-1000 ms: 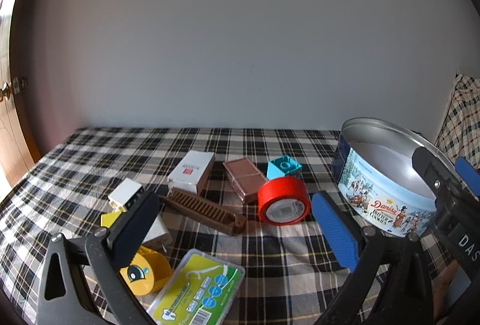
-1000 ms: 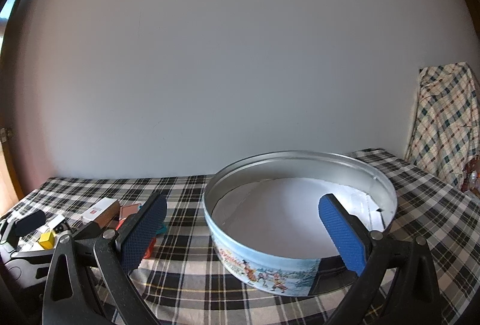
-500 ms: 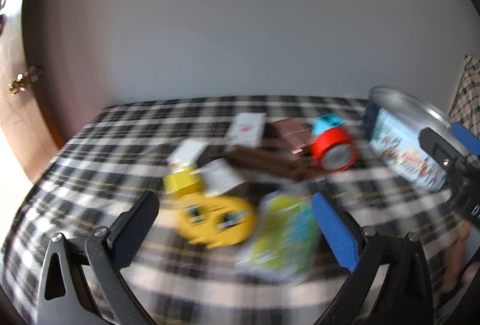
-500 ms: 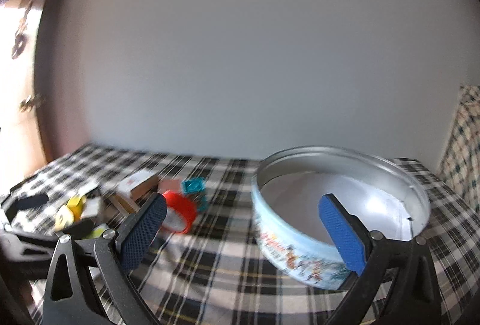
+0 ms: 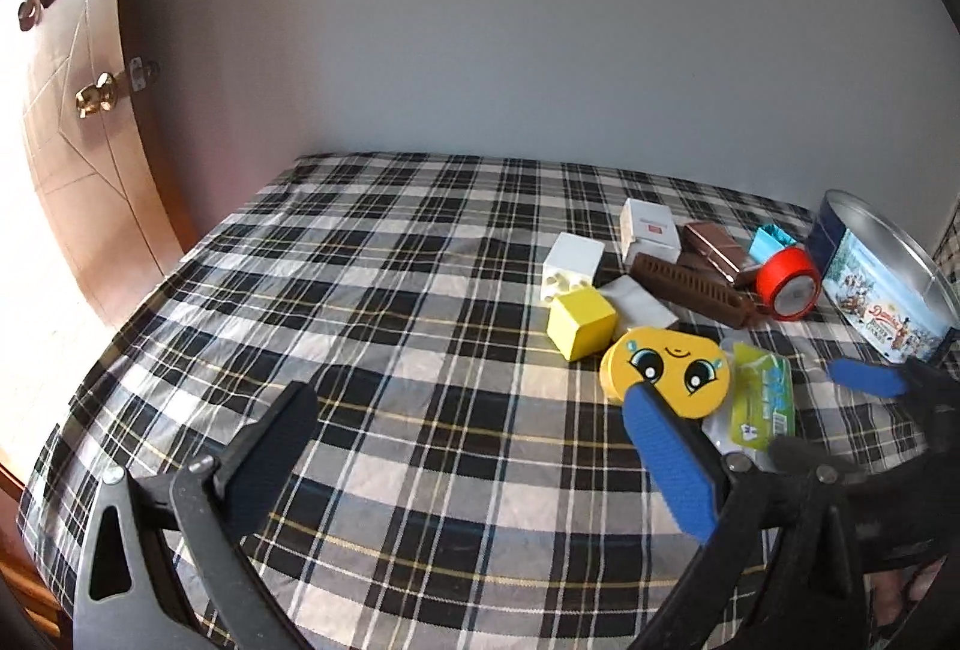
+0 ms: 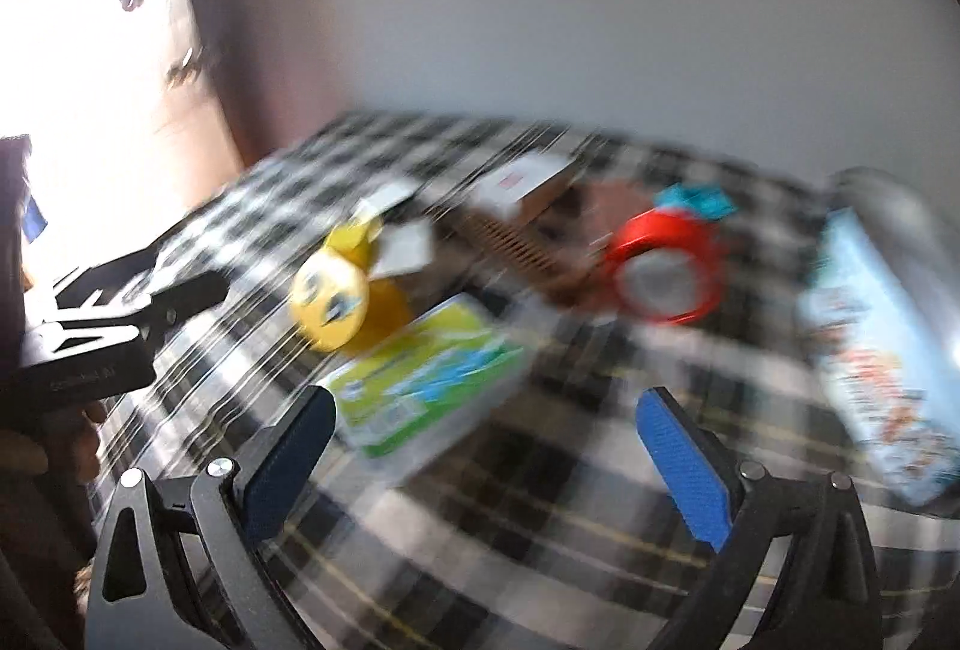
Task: Organize rigid objects
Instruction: 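Grasp the yellow face block with the left tool while the right tool grasps the green floss box, then carry the yellow face block into the tin and release it with the left tool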
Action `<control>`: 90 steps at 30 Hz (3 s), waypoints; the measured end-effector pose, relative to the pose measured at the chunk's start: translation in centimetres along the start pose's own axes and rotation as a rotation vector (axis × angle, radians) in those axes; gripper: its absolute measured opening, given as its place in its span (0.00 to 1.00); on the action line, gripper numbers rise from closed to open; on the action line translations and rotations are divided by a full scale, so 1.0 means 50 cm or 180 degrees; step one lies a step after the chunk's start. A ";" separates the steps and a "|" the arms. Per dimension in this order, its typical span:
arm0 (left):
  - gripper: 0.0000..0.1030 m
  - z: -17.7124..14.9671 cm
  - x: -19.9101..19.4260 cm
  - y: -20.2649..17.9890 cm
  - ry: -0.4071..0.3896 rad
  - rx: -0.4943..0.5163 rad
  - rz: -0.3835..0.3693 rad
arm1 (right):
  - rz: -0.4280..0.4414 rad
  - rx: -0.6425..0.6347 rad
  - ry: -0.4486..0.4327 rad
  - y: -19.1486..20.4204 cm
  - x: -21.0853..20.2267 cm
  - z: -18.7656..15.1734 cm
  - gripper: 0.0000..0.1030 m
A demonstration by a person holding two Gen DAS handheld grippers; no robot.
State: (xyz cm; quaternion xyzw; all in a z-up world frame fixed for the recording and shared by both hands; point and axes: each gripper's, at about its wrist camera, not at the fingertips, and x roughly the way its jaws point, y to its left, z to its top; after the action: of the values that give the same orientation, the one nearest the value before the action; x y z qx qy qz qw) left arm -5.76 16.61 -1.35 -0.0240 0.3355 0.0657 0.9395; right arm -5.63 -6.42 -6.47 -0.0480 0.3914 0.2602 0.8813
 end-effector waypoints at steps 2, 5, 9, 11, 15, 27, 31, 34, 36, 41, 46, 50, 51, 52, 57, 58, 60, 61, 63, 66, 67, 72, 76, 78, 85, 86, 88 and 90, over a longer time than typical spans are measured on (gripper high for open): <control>1.00 0.002 -0.006 -0.008 0.0008 0.0056 -0.0021 | -0.0102 -0.0089 0.0215 0.021 0.037 0.009 0.99; 1.00 0.007 -0.008 -0.014 0.0015 0.0082 -0.0045 | -0.0059 -0.0106 0.0487 0.026 0.071 0.020 0.99; 1.00 0.014 0.002 -0.027 0.0065 0.0114 -0.0132 | -0.0193 -0.0293 0.0471 0.038 0.072 0.027 0.89; 1.00 0.015 0.009 -0.042 0.0119 0.0148 -0.0216 | -0.0207 -0.0354 0.0454 0.041 0.070 0.020 0.89; 1.00 0.017 0.025 -0.085 0.0167 0.0217 -0.0349 | -0.0333 -0.0407 0.0325 -0.005 0.041 0.008 0.89; 0.73 0.025 0.143 -0.178 0.0705 0.0363 -0.0303 | -0.0399 0.0632 -0.0262 -0.206 -0.057 -0.006 0.89; 0.62 0.025 0.140 -0.160 0.0710 0.0276 -0.0407 | -0.0361 0.0608 -0.0237 -0.204 -0.050 0.001 0.89; 0.62 0.024 0.130 -0.158 0.0673 0.0244 -0.0506 | -0.0372 0.0551 -0.0251 -0.195 -0.053 0.002 0.89; 0.62 0.023 0.118 -0.159 0.0594 0.0226 -0.0512 | -0.0415 0.0492 -0.0319 -0.176 -0.055 -0.008 0.89; 0.62 0.031 0.071 -0.185 0.0219 0.0240 -0.0563 | -0.0750 0.0223 -0.0737 -0.153 -0.107 -0.011 0.89; 0.62 0.065 0.022 -0.237 -0.0208 0.0293 -0.0677 | -0.1104 0.0118 -0.1175 -0.157 -0.158 -0.007 0.89; 0.62 0.092 0.005 -0.286 -0.0410 0.0283 -0.0792 | -0.1313 0.0189 -0.1365 -0.189 -0.187 -0.002 0.89; 0.62 0.097 0.004 -0.300 -0.0420 0.0301 -0.0823 | -0.1377 0.0219 -0.1409 -0.203 -0.195 -0.002 0.89; 0.62 0.102 0.005 -0.315 -0.0426 0.0316 -0.0858 | -0.1446 0.0242 -0.1439 -0.217 -0.201 -0.003 0.89; 0.62 0.111 0.007 -0.374 -0.0466 0.0343 -0.1023 | -0.1657 0.0354 -0.1466 -0.281 -0.224 -0.014 0.89; 0.62 0.113 0.009 -0.383 -0.0469 0.0364 -0.1040 | -0.1711 0.0372 -0.1477 -0.295 -0.230 -0.017 0.89; 0.62 0.117 0.009 -0.405 -0.0492 0.0401 -0.1081 | -0.1781 0.0401 -0.1508 -0.316 -0.243 -0.026 0.89; 0.62 0.119 0.008 -0.416 -0.0509 0.0408 -0.1106 | -0.1832 0.0427 -0.1522 -0.331 -0.251 -0.031 0.89; 0.62 0.119 0.001 -0.441 -0.0531 0.0415 -0.1151 | -0.1953 0.0474 -0.1536 -0.358 -0.263 -0.037 0.89; 0.62 0.126 0.004 -0.472 -0.0560 0.0443 -0.1219 | -0.2133 0.0532 -0.1537 -0.398 -0.282 -0.047 0.89; 0.62 0.126 0.003 -0.482 -0.0564 0.0454 -0.1232 | -0.2163 0.0559 -0.1522 -0.410 -0.281 -0.048 0.89; 0.62 0.136 0.006 -0.535 -0.0574 0.0470 -0.1314 | -0.2345 0.0645 -0.1401 -0.466 -0.286 -0.053 0.89; 0.62 0.141 0.017 -0.589 -0.0531 0.0522 -0.1368 | -0.2428 0.0729 -0.1353 -0.502 -0.289 -0.055 0.89; 0.62 0.135 0.014 -0.606 -0.0504 0.0554 -0.1391 | -0.2448 0.0787 -0.1320 -0.518 -0.292 -0.058 0.89; 0.62 0.122 0.025 -0.676 -0.0370 0.0651 -0.1418 | -0.2467 0.0858 -0.1185 -0.554 -0.289 -0.064 0.89; 0.62 0.121 0.031 -0.685 -0.0341 0.0653 -0.1421 | -0.2451 0.0863 -0.1150 -0.559 -0.286 -0.064 0.89; 0.62 0.117 0.040 -0.700 -0.0300 0.0668 -0.1415 | -0.2451 0.0862 -0.1092 -0.564 -0.280 -0.064 0.89; 0.62 0.117 0.042 -0.710 -0.0298 0.0685 -0.1400 | -0.2429 0.0849 -0.1054 -0.567 -0.275 -0.063 0.89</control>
State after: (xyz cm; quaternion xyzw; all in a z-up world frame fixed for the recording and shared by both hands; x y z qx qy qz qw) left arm 4.48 -17.81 1.85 0.0070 0.2833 -0.1754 0.9428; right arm -1.32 -37.50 -2.18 -0.0326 0.2293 -0.1328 0.9637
